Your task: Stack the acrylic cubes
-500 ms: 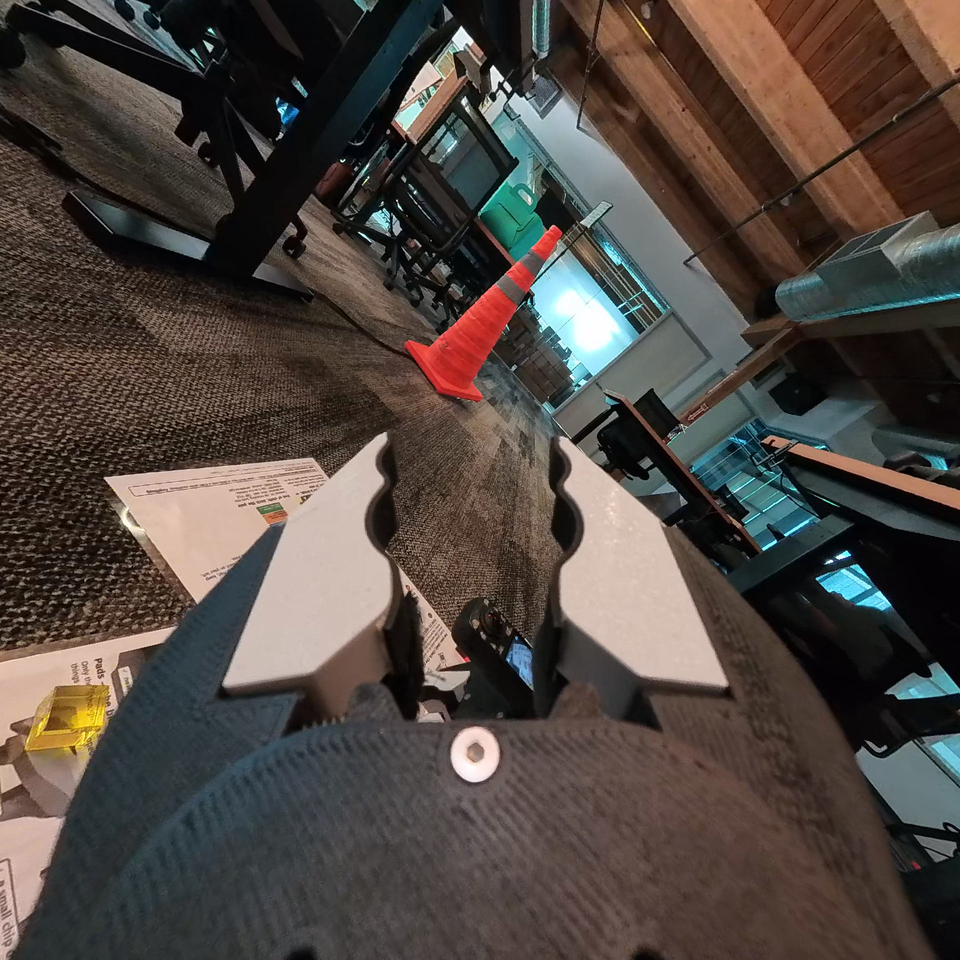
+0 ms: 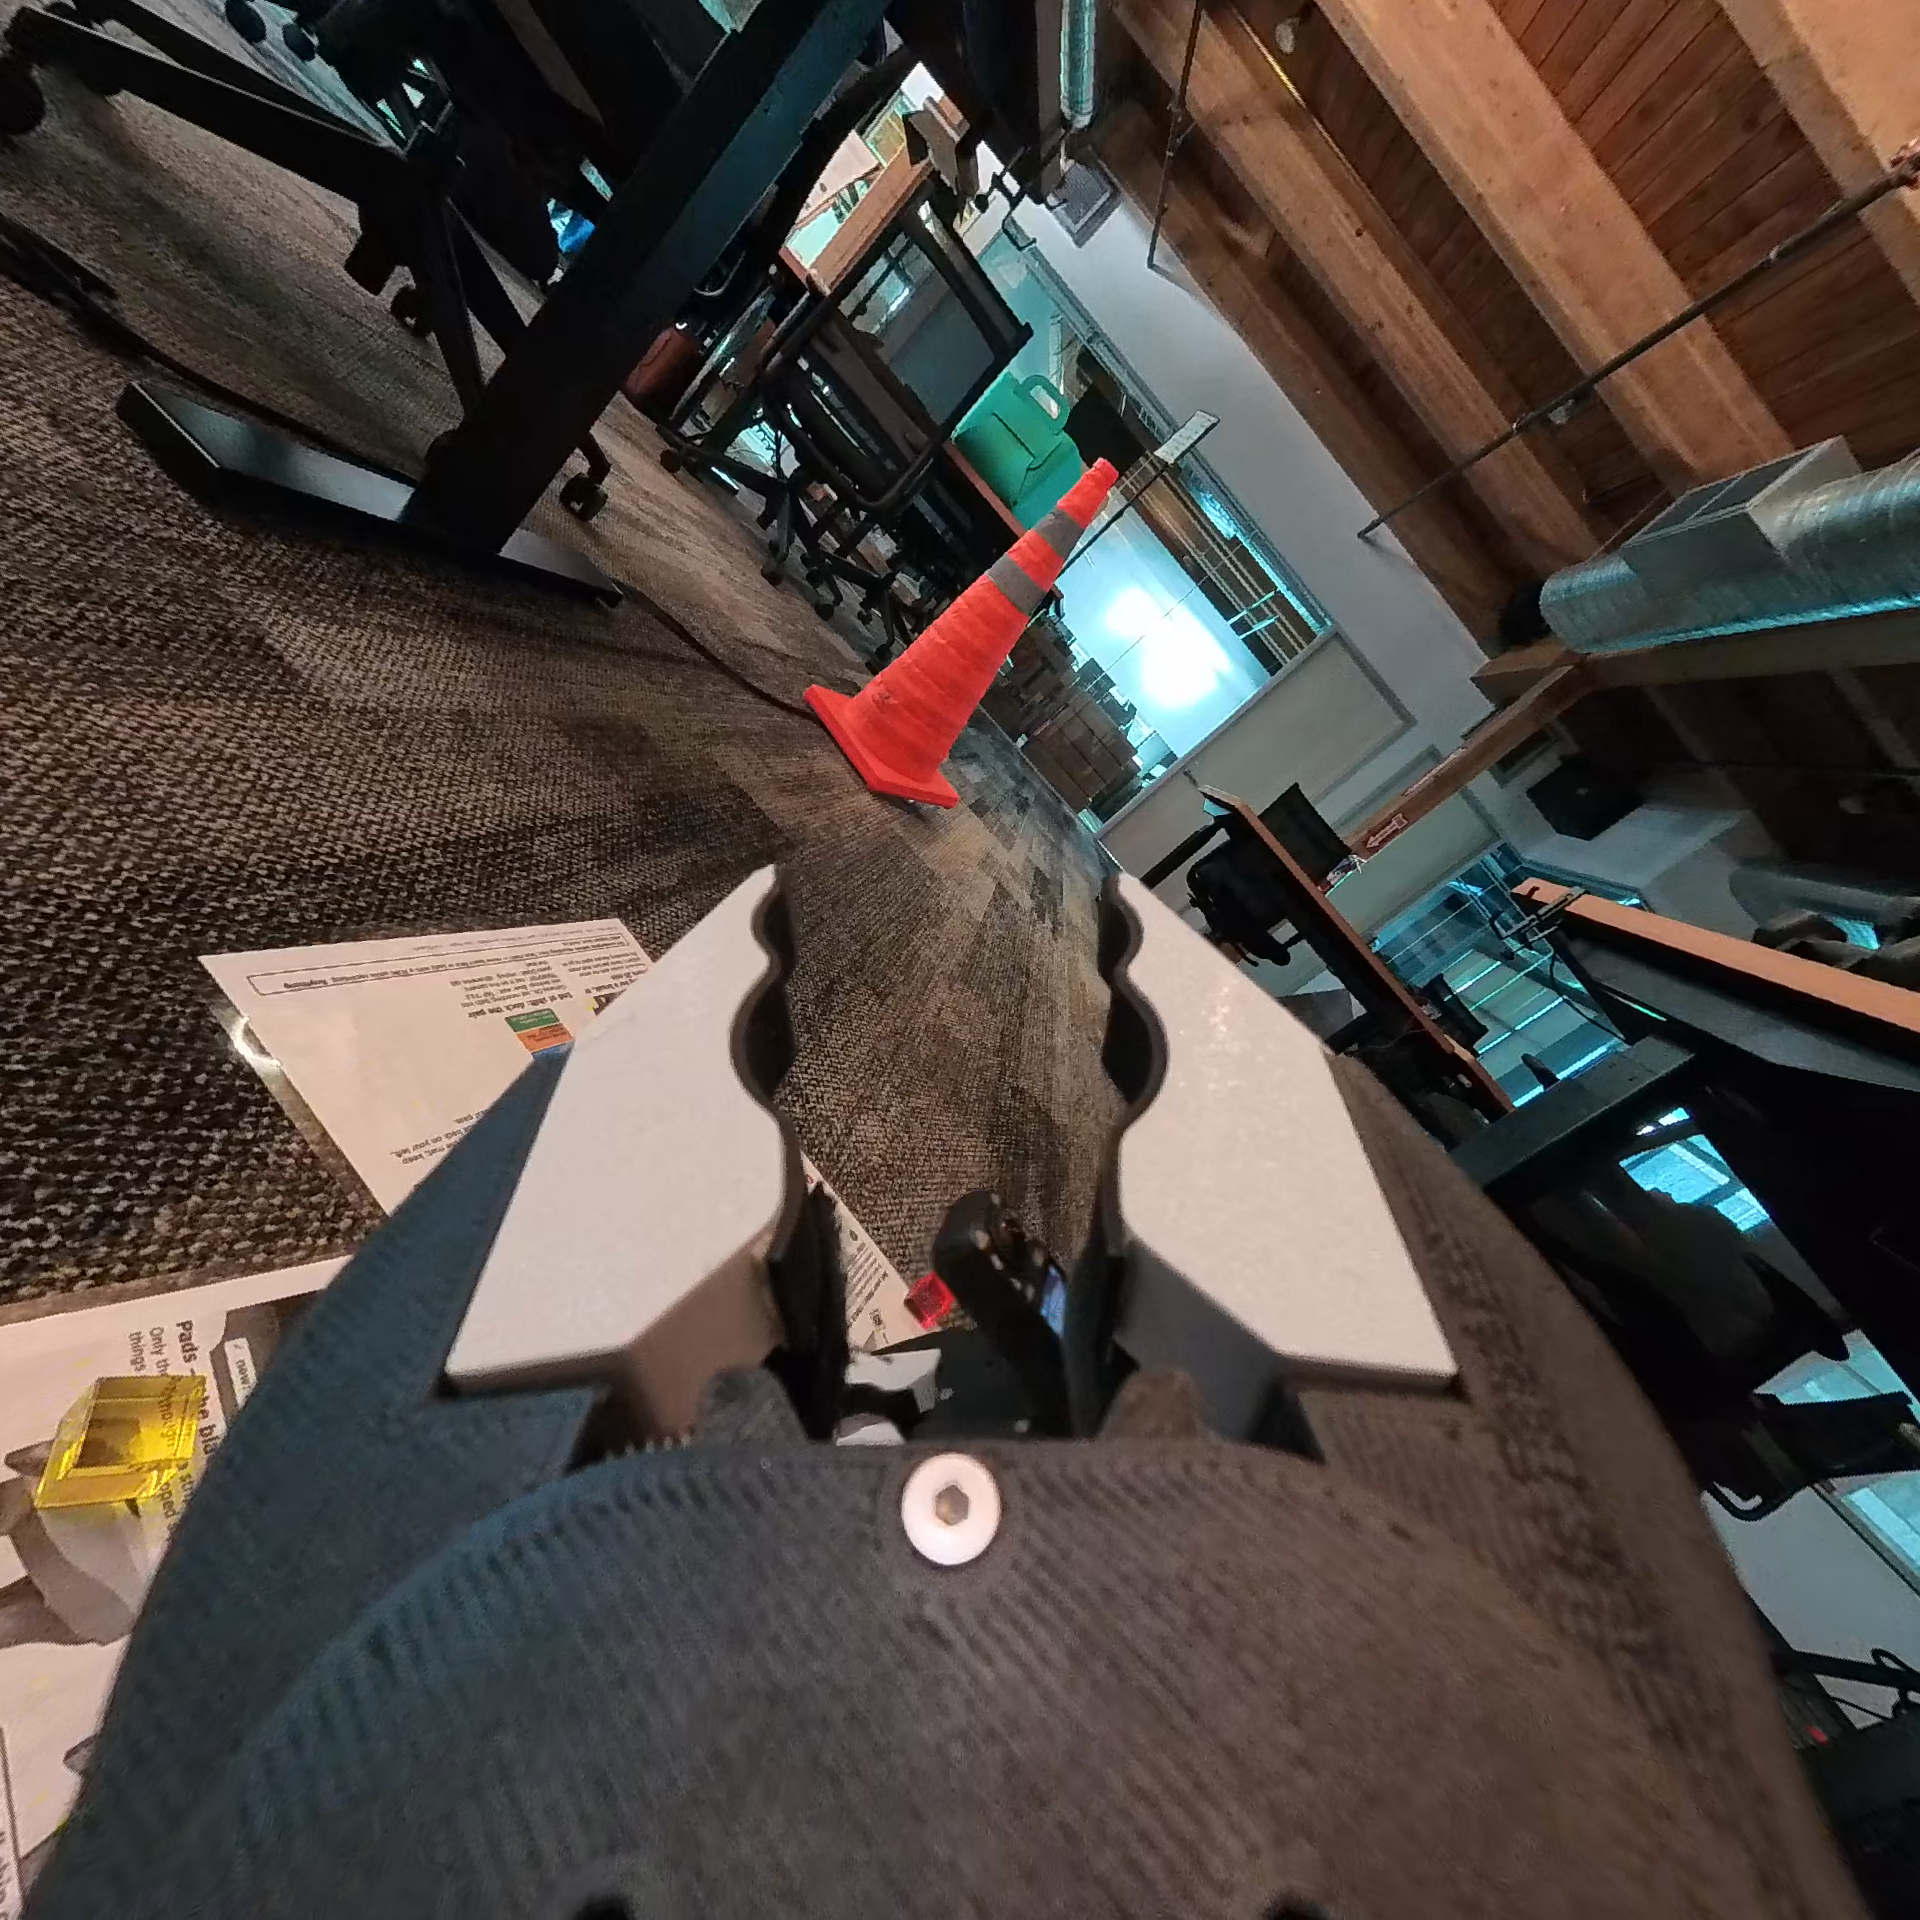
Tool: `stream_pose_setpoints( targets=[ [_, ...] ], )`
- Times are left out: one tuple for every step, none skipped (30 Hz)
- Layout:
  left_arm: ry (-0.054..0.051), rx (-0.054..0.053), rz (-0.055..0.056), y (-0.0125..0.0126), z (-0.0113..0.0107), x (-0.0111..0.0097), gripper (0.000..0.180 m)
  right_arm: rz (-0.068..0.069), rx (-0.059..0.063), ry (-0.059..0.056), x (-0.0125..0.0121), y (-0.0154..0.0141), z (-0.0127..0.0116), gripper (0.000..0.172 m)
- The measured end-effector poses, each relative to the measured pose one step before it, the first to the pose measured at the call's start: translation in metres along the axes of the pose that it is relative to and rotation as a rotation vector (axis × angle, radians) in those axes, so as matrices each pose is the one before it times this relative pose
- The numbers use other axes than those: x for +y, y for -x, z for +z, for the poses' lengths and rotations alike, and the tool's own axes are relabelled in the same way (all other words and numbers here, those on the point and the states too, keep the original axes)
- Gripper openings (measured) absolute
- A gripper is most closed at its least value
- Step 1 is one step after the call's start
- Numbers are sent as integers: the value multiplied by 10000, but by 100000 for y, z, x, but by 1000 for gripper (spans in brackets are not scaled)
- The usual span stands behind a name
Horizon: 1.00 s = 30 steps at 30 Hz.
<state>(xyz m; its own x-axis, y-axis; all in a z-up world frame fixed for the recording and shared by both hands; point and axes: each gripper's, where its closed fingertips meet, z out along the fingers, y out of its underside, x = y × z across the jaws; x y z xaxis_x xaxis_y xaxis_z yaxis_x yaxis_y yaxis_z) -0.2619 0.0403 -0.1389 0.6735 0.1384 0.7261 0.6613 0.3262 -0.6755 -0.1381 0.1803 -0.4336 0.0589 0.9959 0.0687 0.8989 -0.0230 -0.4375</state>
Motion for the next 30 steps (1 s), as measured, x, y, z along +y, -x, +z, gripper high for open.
stream_pose_setpoints(
  targets=[
    [-24, -7, -20, 44, -15, -76, 57, 8, -116, -46, -161, 25, -357, 25],
    [-29, 1, -29, 41, -18, -87, 57, -6, -102, -35, -144, -30, -377, 25],
    [-30, 8, -37, 26, -22, -75, 57, -18, -93, -20, -103, -77, -386, 25],
    [-23, 9, -35, 18, -16, -69, 57, -21, -89, -15, -87, -122, -394, 25],
    [-20, 7, -23, 12, -2, -59, 57, -20, -114, -19, -81, -113, -409, 25],
    [-15, 8, -12, -3, -2, -41, 57, -11, -131, -25, -80, -110, -412, 25],
    [-6, 9, -7, -18, 9, -22, 57, -24, -149, -41, -109, -108, -413, 24],
    [1, 8, -1, -7, 21, 1, 57, -35, -162, -51, -115, -90, -415, 24],
    [10, 5, -1, -14, 30, 28, 57, -5, -104, -36, -86, -205, -389, 25],
    [12, 8, -2, -20, 38, 34, 57, -12, -109, -47, -94, -229, -345, 25],
    [10, 7, 3, -19, 27, 34, 57, -38, -148, -55, -96, -179, -304, 24],
    [17, 7, 6, -18, 31, 47, 57, -29, -101, -21, -16, -266, -272, 24],
    [19, 3, 3, -7, 29, 56, 57, -85, -67, 11, 48, -324, -238, 24],
    [10, 1, 1, 3, 19, 31, 57, -130, -46, 8, 79, -354, -220, 24],
    [4, 4, 5, -12, 22, 22, 57, -110, -24, 31, 116, -380, -216, 24],
    [12, -1, 9, 3, 29, 31, 57, -144, -80, 4, 92, -315, -202, 24],
    [17, 2, 11, -1, 30, 53, 57, -149, -76, -27, 61, -309, -186, 25],
    [18, 3, 9, -5, 39, 58, 57, -149, -69, -13, 70, -329, -168, 25],
    [24, 4, 8, -16, 45, 63, 57, -171, -81, -10, 82, -308, -140, 25],
    [28, 2, 19, -14, 49, 78, 57, -187, -77, 12, 80, -300, -113, 25],
    [34, -5, 29, -3, 51, 97, 57, -255, -124, -1, 64, -201, -90, 25],
    [34, -7, 34, -6, 53, 89, 57, -301, -134, 10, 78, -170, -71, 25],
    [33, -5, 25, -1, 55, 87, 57, -337, -145, 34, 123, -133, -35, 25],
    [33, 0, 19, -2, 40, 74, 57, -350, -177, 14, 113, -73, -7, 25],
    [23, -12, 18, 25, 21, 45, 57, -317, -130, 56, 175, -119, 8, 25],
    [2, -22, 7, 71, 1, 10, 57, -336, -137, 109, 238, -106, 22, 25],
    [-11, -16, -18, 77, -9, 0, 57, -360, -137, 80, 201, -71, 21, 24],
    [-3, -1, -42, 57, 5, 24, 57, -334, -112, 71, 199, -76, 11, 24],
    [6, 10, -39, 34, 14, 18, 57, -305, -152, 83, 195, -16, -9, 24],
    [6, 0, -20, 33, 20, 21, 57, -304, -189, 43, 114, 71, -23, 24]
  ],
)
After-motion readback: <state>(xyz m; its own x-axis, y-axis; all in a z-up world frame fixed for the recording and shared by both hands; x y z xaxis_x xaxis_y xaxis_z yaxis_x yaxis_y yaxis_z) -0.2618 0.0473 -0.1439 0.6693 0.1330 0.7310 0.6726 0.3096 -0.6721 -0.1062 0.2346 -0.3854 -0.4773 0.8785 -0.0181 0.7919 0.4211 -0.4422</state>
